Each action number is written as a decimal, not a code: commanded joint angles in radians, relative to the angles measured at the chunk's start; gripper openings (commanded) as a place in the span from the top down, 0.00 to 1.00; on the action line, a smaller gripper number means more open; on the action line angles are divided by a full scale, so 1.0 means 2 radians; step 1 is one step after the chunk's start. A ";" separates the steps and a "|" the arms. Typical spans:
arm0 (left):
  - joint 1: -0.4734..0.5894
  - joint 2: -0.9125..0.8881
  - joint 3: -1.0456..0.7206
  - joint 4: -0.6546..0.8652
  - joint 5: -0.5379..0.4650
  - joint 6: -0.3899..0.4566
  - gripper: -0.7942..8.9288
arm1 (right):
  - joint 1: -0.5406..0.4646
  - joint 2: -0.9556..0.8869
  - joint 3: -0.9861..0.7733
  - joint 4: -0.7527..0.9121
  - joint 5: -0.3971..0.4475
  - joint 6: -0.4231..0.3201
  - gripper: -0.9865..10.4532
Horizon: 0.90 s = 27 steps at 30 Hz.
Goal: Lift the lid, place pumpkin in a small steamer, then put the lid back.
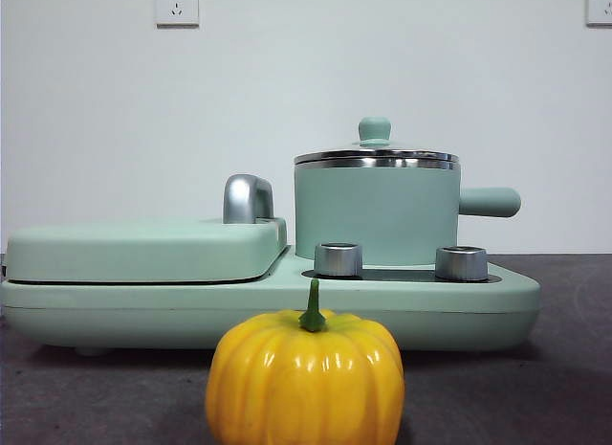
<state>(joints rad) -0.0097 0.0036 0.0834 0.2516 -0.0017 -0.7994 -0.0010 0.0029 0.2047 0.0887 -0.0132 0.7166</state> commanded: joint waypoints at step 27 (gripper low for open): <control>-0.014 0.381 0.460 -0.392 0.304 0.436 0.91 | 0.037 0.350 0.378 -0.304 -0.252 -0.404 0.91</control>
<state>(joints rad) -0.0299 0.7483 0.9722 -0.5106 0.5980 -0.0811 0.0563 0.6949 0.9405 -0.5068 -0.5316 0.0444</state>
